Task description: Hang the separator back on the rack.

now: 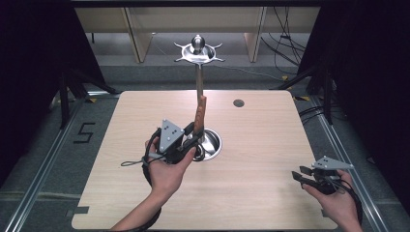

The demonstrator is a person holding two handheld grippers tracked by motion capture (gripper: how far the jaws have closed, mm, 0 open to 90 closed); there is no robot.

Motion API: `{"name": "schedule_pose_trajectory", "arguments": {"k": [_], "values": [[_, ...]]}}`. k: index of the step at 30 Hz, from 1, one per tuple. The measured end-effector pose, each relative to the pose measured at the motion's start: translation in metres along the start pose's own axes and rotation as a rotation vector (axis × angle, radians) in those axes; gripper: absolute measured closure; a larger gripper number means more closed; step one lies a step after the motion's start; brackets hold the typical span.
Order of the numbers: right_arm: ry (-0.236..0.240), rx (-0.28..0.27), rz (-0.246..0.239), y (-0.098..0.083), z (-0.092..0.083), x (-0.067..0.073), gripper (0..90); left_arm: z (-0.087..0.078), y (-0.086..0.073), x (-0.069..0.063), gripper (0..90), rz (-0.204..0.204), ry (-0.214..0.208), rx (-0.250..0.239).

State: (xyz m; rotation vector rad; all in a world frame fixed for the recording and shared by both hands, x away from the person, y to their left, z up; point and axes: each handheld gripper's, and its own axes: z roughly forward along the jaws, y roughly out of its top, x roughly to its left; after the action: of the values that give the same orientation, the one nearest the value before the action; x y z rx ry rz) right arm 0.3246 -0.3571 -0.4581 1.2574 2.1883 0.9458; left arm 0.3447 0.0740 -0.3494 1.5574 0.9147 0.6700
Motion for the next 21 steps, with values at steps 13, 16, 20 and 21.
{"name": "schedule_pose_trajectory", "arguments": {"k": [13, 16, 20, 21], "values": [[0.010, 0.005, 0.009, 0.000, 0.000, 0.001, 59.8, 0.001, 0.013, 0.002, 67.7, -0.003, 0.020, -0.028], [0.005, -0.002, 0.004, 0.000, -0.001, 0.001, 59.9, 0.002, 0.017, 0.003, 67.7, -0.002, 0.023, -0.034], [0.003, -0.004, 0.002, 0.000, -0.001, 0.000, 59.8, 0.002, 0.019, 0.002, 67.7, 0.000, 0.031, -0.039], [0.002, -0.004, 0.002, 0.000, -0.001, 0.000, 59.8, 0.003, 0.020, 0.002, 67.7, -0.002, 0.031, -0.043]]}}
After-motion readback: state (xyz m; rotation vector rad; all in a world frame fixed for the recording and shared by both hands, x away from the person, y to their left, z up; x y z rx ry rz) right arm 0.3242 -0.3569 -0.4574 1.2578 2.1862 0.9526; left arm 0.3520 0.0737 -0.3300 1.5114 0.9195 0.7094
